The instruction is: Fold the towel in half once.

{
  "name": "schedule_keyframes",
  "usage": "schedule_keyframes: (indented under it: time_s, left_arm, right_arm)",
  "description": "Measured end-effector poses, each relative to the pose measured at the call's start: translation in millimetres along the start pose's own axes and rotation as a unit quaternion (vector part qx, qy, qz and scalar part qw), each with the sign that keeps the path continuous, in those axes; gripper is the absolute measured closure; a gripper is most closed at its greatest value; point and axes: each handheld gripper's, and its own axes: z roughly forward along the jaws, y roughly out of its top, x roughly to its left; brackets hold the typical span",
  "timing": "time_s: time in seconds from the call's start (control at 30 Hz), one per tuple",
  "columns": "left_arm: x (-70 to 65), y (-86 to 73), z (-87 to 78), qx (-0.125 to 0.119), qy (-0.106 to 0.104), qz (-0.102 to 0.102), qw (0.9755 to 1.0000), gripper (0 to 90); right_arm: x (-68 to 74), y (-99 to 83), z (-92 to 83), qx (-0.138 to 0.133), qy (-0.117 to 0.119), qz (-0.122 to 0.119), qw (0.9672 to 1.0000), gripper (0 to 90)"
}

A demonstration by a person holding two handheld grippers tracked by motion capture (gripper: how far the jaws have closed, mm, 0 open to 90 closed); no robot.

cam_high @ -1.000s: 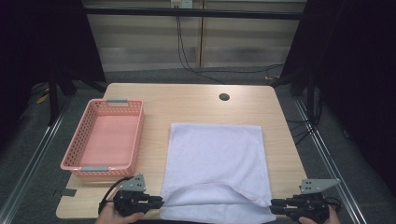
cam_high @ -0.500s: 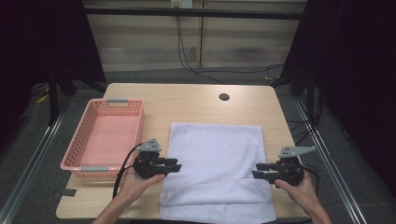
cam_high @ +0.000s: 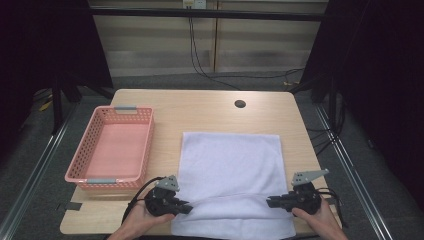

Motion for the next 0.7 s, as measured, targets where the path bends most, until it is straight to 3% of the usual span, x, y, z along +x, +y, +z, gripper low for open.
schedule_keyframes:
  time_s: [0.13, 0.2, 0.27, 0.3, 0.33, 0.37, 0.43, 0.47, 0.53, 0.6, 0.67, 0.7]
  left_arm:
    - [-12.4, -15.0, -14.3, -0.02, -0.055, 0.016, 0.9981, 87.8]
    - [-19.0, -23.9, -17.1, -0.018, -0.073, 0.016, 0.997, 86.2]
    - [-22.6, -25.6, -20.4, -0.031, -0.082, 0.006, 0.9962, 70.0]
    - [-21.4, -22.9, -22.0, -0.043, -0.082, 0.0, 0.9957, 60.6]
    - [-19.0, -18.7, -23.2, -0.061, -0.084, 0.0, 0.9946, 57.9]
    - [-14.7, -12.9, -23.3, -0.072, -0.079, -0.003, 0.9943, 57.6]
    - [-4.8, -1.2, -19.1, -0.076, -0.044, -0.013, 0.996, 58.8]
    - [4.8, 5.9, -13.3, -0.082, -0.023, -0.024, 0.9961, 60.9]
    - [19.5, 15.9, -1.6, -0.089, -0.009, -0.046, 0.9949, 61.4]
    - [29.6, 25.0, 9.7, -0.082, 0.009, -0.048, 0.9955, 60.7]
    - [39.8, 31.5, 16.3, -0.083, 0.014, -0.062, 0.9946, 59.8]
    - [45.6, 35.0, 19.2, -0.087, 0.029, -0.063, 0.9938, 59.0]
  right_arm:
    - [25.5, -16.6, -16.0, 0.008, 0.02, -0.022, 0.9995, 82.3]
    - [37.5, -25.1, -22.9, 0.012, 0.029, -0.03, 0.999, 73.4]
    - [43.2, -27.6, -27.4, 0.005, 0.019, -0.031, 0.9993, 59.8]
    - [44.0, -26.7, -30.6, -0.008, 0.008, -0.029, 0.9995, 58.7]
    - [42.4, -24.6, -32.4, -0.02, 0.007, -0.03, 0.9993, 58.0]
    - [39.4, -21.4, -33.5, -0.035, 0.001, -0.027, 0.999, 55.6]
    - [31.0, -13.8, -32.3, -0.056, -0.002, -0.02, 0.9982, 56.7]
    - [25.6, -8.4, -29.4, -0.056, -0.014, -0.018, 0.9982, 56.8]
    - [10.1, 4.1, -18.5, -0.06, -0.03, -0.009, 0.9977, 57.3]
    - [-3.0, 14.1, -8.7, -0.058, -0.043, -0.002, 0.9974, 57.4]
    - [-20.2, 26.4, 5.1, -0.05, -0.048, 0.003, 0.9976, 58.4]
    - [-26.2, 30.3, 9.6, -0.049, -0.053, 0.006, 0.9974, 58.4]
